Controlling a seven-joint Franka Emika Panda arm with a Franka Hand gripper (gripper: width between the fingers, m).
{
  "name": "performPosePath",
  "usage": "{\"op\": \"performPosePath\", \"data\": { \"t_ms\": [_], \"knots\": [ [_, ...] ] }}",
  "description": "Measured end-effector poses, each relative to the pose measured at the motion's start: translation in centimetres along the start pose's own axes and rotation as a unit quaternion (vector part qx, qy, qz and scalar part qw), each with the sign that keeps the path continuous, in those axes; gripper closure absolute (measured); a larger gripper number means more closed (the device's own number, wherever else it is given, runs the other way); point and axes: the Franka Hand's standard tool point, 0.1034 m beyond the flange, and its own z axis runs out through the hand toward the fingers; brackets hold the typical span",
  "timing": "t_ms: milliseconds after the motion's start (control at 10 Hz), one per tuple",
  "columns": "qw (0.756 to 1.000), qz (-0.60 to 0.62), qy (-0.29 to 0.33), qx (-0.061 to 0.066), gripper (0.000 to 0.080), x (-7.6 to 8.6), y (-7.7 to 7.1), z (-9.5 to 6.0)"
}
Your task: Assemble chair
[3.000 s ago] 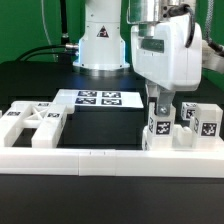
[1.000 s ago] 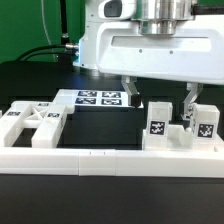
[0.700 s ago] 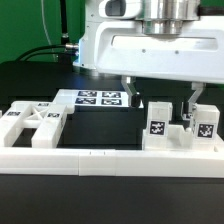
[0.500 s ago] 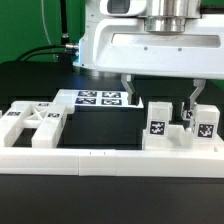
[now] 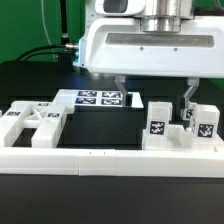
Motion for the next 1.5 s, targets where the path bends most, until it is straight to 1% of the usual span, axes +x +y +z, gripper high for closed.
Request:
{"op": "performPosePath", "data": {
  "t_ms": [200, 400, 500, 600, 800, 900, 1000, 1100, 1200, 1300, 1400, 1500],
  "knots": [
    [1.0, -0.014, 0.008, 0.0, 0.0151, 0.0, 0.2, 0.1],
    [1.0, -0.02, 0.017, 0.001, 0.0151, -1.0, 0.5, 0.4],
    [1.0, -0.021, 0.017, 0.002, 0.0151, -1.4, 0.3, 0.6],
    [1.0, -0.023, 0.02, 0.003, 0.0151, -1.5, 0.1, 0.6],
    [1.0, -0.022, 0.01, 0.002, 0.0151, -1.6, 0.2, 0.7],
    [0.999, -0.034, 0.017, 0.001, 0.0151, -1.7, 0.5, 0.9],
    [0.999, -0.042, 0.008, 0.001, 0.0151, -2.5, 1.0, 1.5],
    [0.998, -0.041, -0.045, 0.006, 0.0151, -3.4, 0.9, 1.7],
    [0.997, -0.039, -0.061, 0.009, 0.0151, -2.8, 0.9, 1.7],
    [0.997, -0.039, -0.063, 0.008, 0.0151, -2.6, 0.9, 2.2],
    [0.997, -0.024, -0.069, 0.008, 0.0151, -3.0, 0.5, 2.3],
    [0.997, -0.025, -0.068, 0.008, 0.0151, -2.9, 0.6, 2.3]
  ]
}}
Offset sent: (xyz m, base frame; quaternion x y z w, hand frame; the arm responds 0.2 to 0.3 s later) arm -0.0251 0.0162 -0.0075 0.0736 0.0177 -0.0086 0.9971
